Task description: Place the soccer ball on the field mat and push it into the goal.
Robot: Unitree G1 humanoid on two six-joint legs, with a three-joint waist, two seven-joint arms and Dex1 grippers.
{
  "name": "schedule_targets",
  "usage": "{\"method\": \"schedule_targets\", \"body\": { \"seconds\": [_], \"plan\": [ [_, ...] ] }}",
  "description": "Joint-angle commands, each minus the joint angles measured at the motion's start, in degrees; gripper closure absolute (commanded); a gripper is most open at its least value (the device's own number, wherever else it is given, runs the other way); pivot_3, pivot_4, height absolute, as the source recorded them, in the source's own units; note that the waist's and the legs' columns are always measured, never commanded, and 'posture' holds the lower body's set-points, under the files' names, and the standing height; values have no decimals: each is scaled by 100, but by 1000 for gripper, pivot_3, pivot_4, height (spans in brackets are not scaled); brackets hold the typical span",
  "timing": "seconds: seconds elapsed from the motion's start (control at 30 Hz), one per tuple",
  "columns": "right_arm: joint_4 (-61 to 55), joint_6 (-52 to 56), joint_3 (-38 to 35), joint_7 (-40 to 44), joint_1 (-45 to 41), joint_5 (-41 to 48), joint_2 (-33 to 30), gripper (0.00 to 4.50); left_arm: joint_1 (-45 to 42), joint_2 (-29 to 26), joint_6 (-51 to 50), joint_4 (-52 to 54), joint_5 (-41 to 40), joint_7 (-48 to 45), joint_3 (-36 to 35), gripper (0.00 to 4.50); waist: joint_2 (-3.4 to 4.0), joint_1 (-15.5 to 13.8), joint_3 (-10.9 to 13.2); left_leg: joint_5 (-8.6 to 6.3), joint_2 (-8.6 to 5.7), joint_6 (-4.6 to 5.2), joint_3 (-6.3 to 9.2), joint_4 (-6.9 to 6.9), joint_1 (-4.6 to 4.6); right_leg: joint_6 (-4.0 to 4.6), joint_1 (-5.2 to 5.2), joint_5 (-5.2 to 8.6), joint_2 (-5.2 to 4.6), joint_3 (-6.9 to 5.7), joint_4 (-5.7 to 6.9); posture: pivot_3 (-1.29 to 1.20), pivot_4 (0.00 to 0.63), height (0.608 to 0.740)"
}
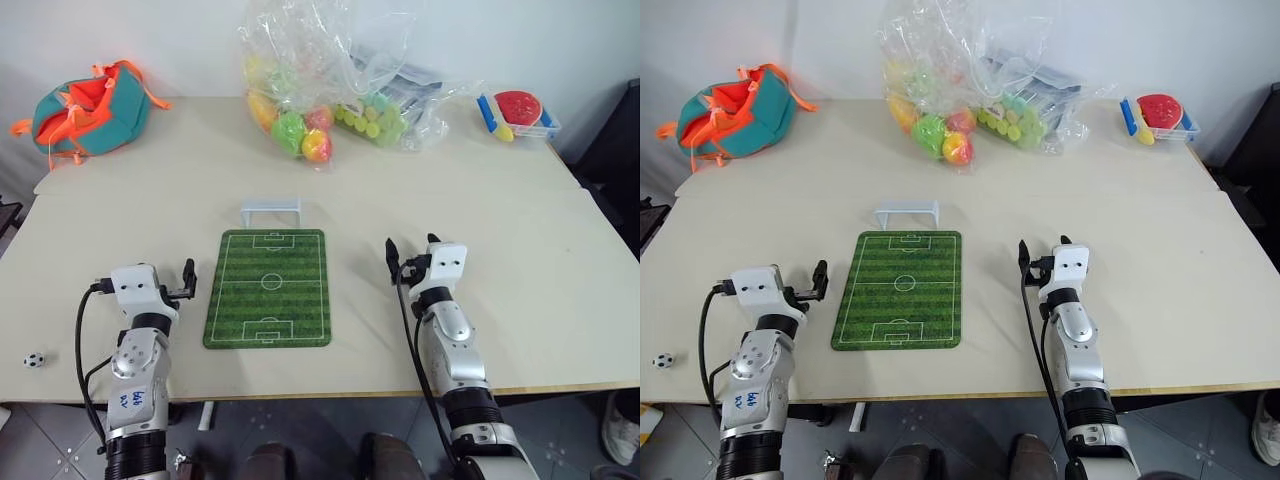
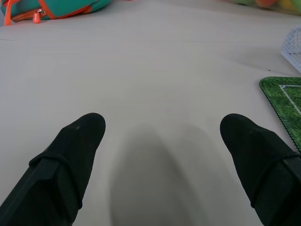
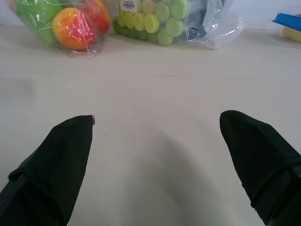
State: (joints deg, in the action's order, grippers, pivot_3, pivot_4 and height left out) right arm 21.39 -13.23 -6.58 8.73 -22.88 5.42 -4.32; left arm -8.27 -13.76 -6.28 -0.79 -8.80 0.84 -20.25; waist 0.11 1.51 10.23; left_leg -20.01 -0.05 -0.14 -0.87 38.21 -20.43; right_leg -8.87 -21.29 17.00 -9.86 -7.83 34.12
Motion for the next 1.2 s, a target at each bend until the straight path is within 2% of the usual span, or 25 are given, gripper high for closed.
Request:
{"method": "schedule_targets", "body": {
  "seconds": [0.03, 0.17, 0.3, 0.33, 0.5, 0.57, 0.63, 0.73, 0.8, 0.9, 1.03, 1.2],
  "plan": [
    [-288, -1, 7, 25, 41, 80, -12, 0, 28, -55, 118, 244, 15, 56, -89, 20, 0, 0, 0, 0, 0, 0, -2, 0, 0, 0, -2, 0, 0, 2, 1, 0, 150, 740],
    [-525, 7, 36, 444, 90, 407, -24, 0, 259, -93, 389, 627, -383, -520, -67, 20, 0, 3, 0, 0, 3, 0, -11, -1, -1, 0, -10, 0, 1, 10, 4, 0, 150, 740],
    [-1411, 613, 65, 1702, 242, 1502, -292, 0, 871, -420, 444, 1387, -1241, -1520, -376, 20, 2, 19, 1, -1, 12, -1, -12, -4, -3, 0, -17, 0, 7, 17, 2, 0, 150, 740],
    [-1629, 790, 103, 2028, 248, 1606, -547, 0, 1155, -638, 342, 1677, -1581, -1930, -520, 20, 2, 17, 2, -1, 17, -2, -11, -4, -3, 0, -21, 0, 11, 24, 2, 0, 150, 740],
    [-2216, 1729, 94, 3268, 135, 2225, -1693, 0, 2566, -1551, -274, 2507, -3266, -3334, -1726, 20, 7, 2, 5, -8, 29, -2, -8, -1, -1, 1, -20, 0, 18, 29, -3, 0, 150, 740],
    [-2256, 1848, 93, 3722, 47, 2332, -2056, 0, 3220, -1836, -641, 2684, -4010, -3888, -2319, 20, 8, 2, 7, -10, 29, 0, -10, 0, 0, 2, -19, 0, 18, 29, -5, 0, 150, 740],
    [-2179, 1696, 63, 4536, -92, 2574, -2332, 0, 3830, -1992, -1068, 2602, -4909, -4262, -3172, 20, 7, -2, 11, -14, 30, 3, -13, 2, 2, 2, -17, -1, 19, 32, -7, 0, 150, 740],
    [-2083, 1137, 128, 6225, -209, 3049, -2486, 0, 4752, -2001, -762, 1696, -4615, -5049, -4216, 20, 11, 9, 15, -23, 39, 3, -19, 4, 2, 3, -18, -1, 29, 35, -15, 0, 150, 740],
    [-2073, 1041, 152, 6896, -180, 3310, -2463, 0, 5196, -1893, -547, 1019, -4415, -5437, -4585, 20, 11, 9, 16, -36, 58, -1, -63, 0, 7, 5, -17, 0, 50, 35, -25, 0, 150, 740],
    [-2026, 1111, 173, 7253, -164, 3407, -2439, 0, 5424, -1728, -221, 347, -4170, -5676, -4774, 20, 9, -11, 17, -50, 69, 0, -89, 2, 7, 8, -19, 2, 59, 39, -29, 0, 150, 740],
    [-2288, 1994, 152, 7500, -54, 4055, -2473, 0, 5331, -1487, 565, -753, -3788, -5427, -5138, 20, -2, -53, 16, -63, 71, 4, -93, 12, 6, 8, -21, 2, 58, 44, -30, 0, 150, 740],
    [-2560, 1812, 98, 7384, 218, 3962, -2268, 0, 5406, -1263, 1046, -1758, -3555, -5348, -5060, 20, -12, -102, 16, -76, 78, -1, -106, 15, 10, 10, -27, 3, 58, 49, -29, 0, 150, 740]
  ]
}}
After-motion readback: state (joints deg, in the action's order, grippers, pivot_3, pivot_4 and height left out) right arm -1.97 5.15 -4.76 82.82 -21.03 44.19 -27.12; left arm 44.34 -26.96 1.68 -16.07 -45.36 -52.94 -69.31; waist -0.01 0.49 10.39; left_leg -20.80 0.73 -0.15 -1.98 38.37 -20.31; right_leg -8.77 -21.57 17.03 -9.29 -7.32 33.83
